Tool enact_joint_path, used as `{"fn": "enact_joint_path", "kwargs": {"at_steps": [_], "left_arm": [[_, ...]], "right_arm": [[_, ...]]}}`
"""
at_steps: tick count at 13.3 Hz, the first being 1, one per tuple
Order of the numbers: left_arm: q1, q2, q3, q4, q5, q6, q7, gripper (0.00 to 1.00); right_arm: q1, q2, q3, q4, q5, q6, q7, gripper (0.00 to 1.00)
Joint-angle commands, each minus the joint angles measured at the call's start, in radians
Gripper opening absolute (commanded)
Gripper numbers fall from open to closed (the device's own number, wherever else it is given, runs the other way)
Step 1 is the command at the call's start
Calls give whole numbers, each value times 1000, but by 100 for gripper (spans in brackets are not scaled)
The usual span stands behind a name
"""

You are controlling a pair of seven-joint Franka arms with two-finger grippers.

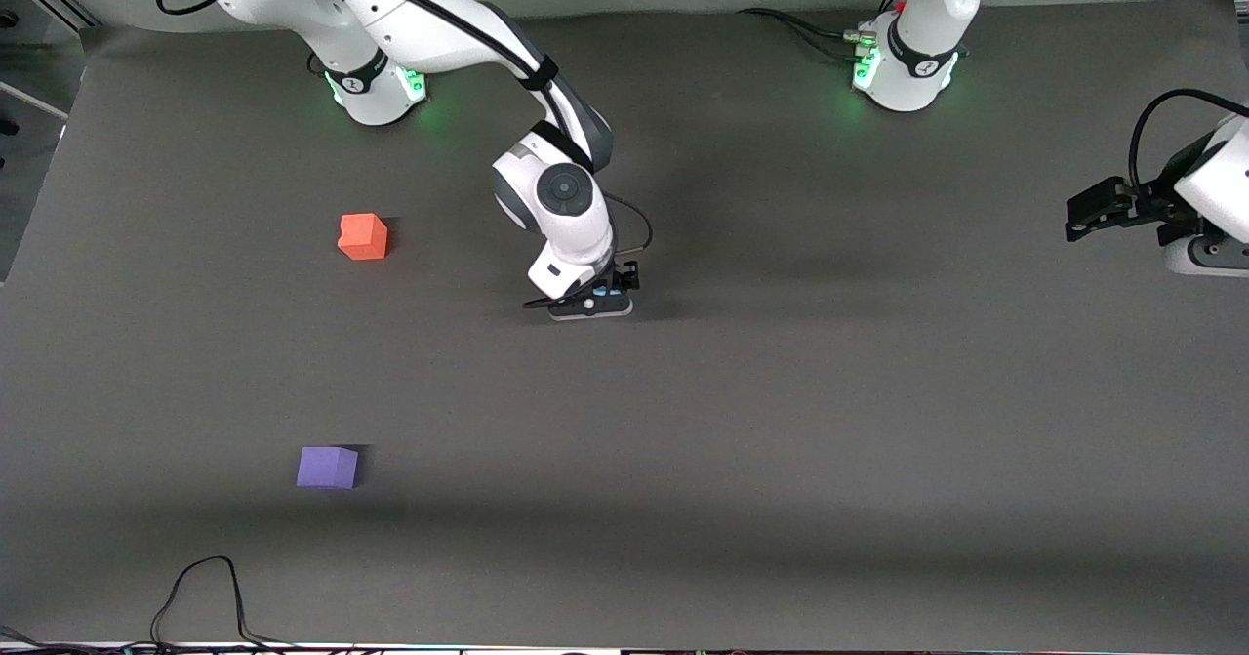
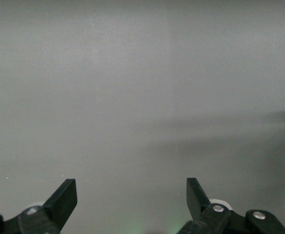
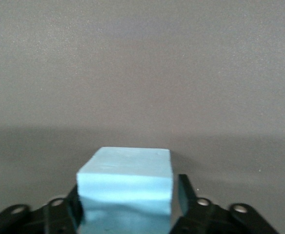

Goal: Place blue block between orange and purple blocks
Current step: 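Lower the right gripper onto the blue block while the left gripper withdraws, then carry the blue block with the right gripper between orange and purple blocks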

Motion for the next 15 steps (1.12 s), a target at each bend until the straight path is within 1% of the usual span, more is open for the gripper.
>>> {"fn": "enact_joint_path", "kwargs": {"at_steps": [1, 2, 3, 4, 5, 6, 7, 8, 9, 11, 13, 14, 15], "left_arm": [[-9, -32, 2, -26, -5, 10, 4, 100], [5, -32, -14, -26, -5, 10, 4, 100], [17, -32, -31, -26, -5, 8, 5, 100], [16, -30, -32, -25, -4, 8, 5, 100], [16, -30, -29, -26, -3, 7, 13, 100], [16, -30, -28, -25, -5, 7, 16, 100], [14, -30, -26, -25, -5, 5, 16, 100], [7, -30, -23, -25, -5, 2, 16, 100], [1, -30, -17, -25, -4, -1, 16, 100], [1, -30, -14, -25, -5, -1, 18, 100], [5, -29, -14, -25, -5, -2, 16, 100], [7, -29, -15, -25, -5, -4, 16, 100], [10, -27, -15, -23, -5, -4, 16, 100]], "right_arm": [[6, -44, -8, -15, 11, -6, 13, 23], [0, -78, -16, -15, 11, -53, 1, 23], [-11, -124, -25, -14, 11, -128, -15, 23], [-26, -179, -45, -15, 11, -194, -54, 23], [-37, -238, -81, -15, 11, -278, -123, 23], [-47, -292, -138, -17, 11, -350, -197, 23], [-51, -338, -201, -20, 12, -398, -255, 23], [-49, -375, -256, -21, 12, -432, -272, 23], [-49, -409, -294, -29, 12, -450, -276, 23], [-49, -449, -385, -91, 12, -432, -336, 23], [-49, -452, -506, -217, 12, -295, -502, 23], [-49, -449, -540, -300, 14, -197, -559, 23], [-51, -439, -557, -367, 17, -97, -581, 23]]}}
